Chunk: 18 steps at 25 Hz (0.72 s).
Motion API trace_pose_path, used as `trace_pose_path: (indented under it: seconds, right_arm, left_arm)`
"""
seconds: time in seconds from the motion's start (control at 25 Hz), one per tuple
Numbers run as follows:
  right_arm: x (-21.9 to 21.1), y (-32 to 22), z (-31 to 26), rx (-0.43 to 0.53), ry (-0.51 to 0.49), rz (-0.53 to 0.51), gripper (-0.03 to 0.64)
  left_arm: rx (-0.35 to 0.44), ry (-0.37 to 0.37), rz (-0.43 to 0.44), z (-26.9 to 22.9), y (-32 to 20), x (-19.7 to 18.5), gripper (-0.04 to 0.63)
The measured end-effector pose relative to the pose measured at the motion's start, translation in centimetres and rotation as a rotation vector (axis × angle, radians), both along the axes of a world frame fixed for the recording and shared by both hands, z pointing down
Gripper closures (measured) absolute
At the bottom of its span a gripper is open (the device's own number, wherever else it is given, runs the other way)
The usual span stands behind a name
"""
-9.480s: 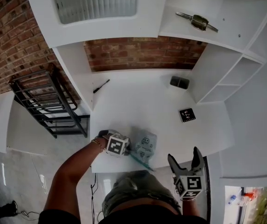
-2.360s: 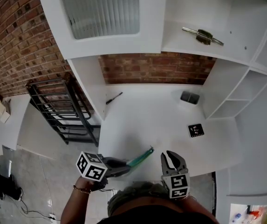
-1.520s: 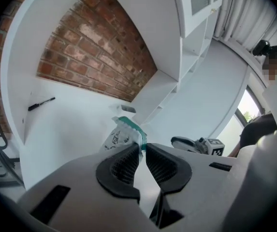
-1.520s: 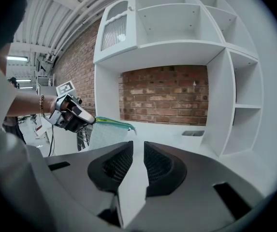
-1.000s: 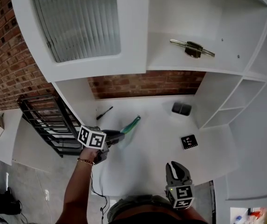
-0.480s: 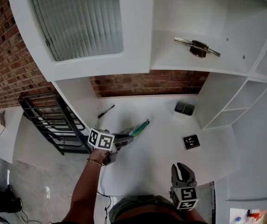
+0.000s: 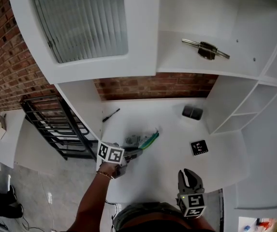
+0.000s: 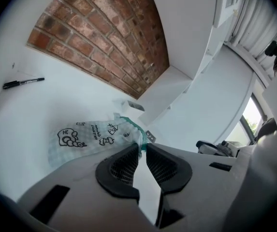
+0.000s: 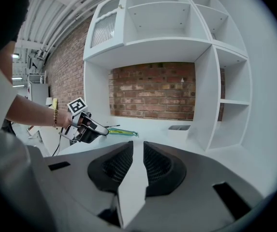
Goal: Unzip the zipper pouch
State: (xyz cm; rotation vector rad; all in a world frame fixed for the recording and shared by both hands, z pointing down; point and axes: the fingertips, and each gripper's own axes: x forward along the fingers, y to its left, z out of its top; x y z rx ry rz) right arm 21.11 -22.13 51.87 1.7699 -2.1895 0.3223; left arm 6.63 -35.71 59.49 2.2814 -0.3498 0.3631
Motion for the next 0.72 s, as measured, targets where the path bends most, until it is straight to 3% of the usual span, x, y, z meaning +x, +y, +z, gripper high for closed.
trace_pose_path:
  seconds: [0.48, 0.72]
  right_arm:
    - [-0.1, 0.0, 0.1, 0.001, 0.001, -0.01, 0.563]
    - [-0.2, 0.2, 0.2, -0.002, -0.005, -0.02, 0.563]
  left_arm:
    - [-0.01, -0.055, 0.052, 2.6, 3.2, 0.5, 0.547]
    - [-0.013, -0.057, 0.025, 3.2, 4.3, 0.0, 0.535]
